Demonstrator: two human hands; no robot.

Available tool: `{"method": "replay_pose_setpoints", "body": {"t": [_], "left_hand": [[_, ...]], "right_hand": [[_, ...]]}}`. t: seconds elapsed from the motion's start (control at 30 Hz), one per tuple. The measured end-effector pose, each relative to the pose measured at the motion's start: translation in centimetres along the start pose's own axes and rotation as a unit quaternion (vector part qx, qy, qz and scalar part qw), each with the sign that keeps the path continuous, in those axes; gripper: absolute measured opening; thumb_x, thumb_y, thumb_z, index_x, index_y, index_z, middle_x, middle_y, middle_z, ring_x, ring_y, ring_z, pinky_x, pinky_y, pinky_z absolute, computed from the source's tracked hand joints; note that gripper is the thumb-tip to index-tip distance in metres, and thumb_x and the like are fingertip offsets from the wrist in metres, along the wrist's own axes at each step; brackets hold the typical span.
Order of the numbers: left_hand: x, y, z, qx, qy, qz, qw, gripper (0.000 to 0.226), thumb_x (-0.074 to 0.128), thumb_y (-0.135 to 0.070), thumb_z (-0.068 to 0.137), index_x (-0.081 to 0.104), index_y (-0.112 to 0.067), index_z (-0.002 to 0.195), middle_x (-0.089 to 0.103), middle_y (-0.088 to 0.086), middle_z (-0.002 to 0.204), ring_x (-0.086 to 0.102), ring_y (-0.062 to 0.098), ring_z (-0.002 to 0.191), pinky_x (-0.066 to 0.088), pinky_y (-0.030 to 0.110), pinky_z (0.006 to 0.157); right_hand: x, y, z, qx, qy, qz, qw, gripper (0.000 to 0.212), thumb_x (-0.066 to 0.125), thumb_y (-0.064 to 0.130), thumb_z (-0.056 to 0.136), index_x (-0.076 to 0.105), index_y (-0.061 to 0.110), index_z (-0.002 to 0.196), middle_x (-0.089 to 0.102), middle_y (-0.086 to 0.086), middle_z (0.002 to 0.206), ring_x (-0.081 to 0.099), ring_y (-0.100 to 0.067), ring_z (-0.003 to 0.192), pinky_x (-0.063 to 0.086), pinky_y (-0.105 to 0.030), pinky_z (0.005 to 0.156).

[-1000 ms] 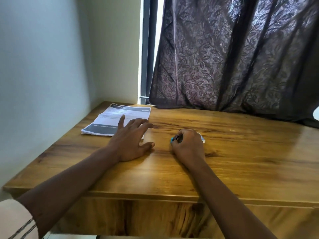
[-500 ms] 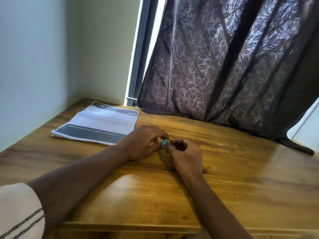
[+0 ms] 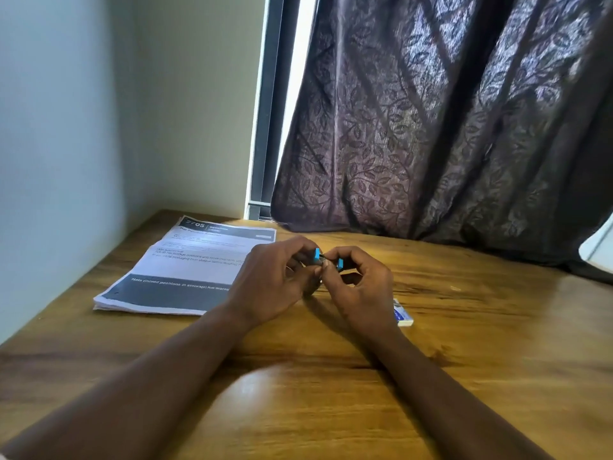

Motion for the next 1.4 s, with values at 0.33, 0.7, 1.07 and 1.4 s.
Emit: {"method": "replay_pose_setpoints", "body": {"t": [0.33,0.7,1.07,1.4], "left_hand": [[0.6,-0.3,-0.1,-0.017,0.032,-0.013,0.999,0.031,0.078,-0.016,0.088,0.064,-0.022,0.115,0.07,-0.013,0.102,0.07,0.003,0.076,0.051,0.003,0.065],[0.5,0.1,0.4,0.006,0.07,-0.064,0.995,0.032,0.076,-0.019,0.09,0.065,-0.022,0.12,0.074,-0.01,0.107,0.074,0.005,0.084,0.064,0.029,0.072],[0.5,-1.9,-0.5,0.044,0.053,-0.016,0.998,0.044,0.071,-0.013,0.094,0.061,-0.033,0.132,0.074,-0.007,0.113,0.073,0.002,0.088,0.063,0.026,0.075],[1.5,-1.1,0.1,0.054,0.064,-0.022,0.996,0.038,0.071,-0.009,0.092,0.057,-0.031,0.12,0.072,-0.008,0.109,0.073,0.006,0.08,0.062,0.025,0.07]], "right_hand": [[-0.3,0.5,-0.2,0.02,0.018,0.04,0.999,0.009,0.071,0.015,0.089,0.07,0.024,0.093,0.071,0.009,0.086,0.071,-0.016,0.082,0.061,-0.043,0.072],[-1.0,-0.2,-0.9,-0.026,0.011,-0.006,1.0,0.025,0.071,0.015,0.089,0.069,0.012,0.114,0.071,0.006,0.106,0.07,-0.012,0.097,0.061,-0.033,0.076],[-1.4,-0.1,-0.8,0.002,0.007,0.05,0.999,0.011,0.076,0.017,0.086,0.069,0.022,0.092,0.071,0.008,0.085,0.068,-0.018,0.081,0.059,-0.043,0.063],[-1.4,0.3,-0.1,0.015,0.007,-0.027,0.999,0.016,0.071,0.037,0.075,0.063,0.026,0.084,0.065,0.009,0.076,0.064,-0.015,0.074,0.058,-0.042,0.064]]}}
Point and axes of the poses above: each hand's wrist, its own z-axis towards the middle knuckle, its own x-axis out of the palm, y = z × x, the point moved 3 cm from there along z, towards the middle knuckle
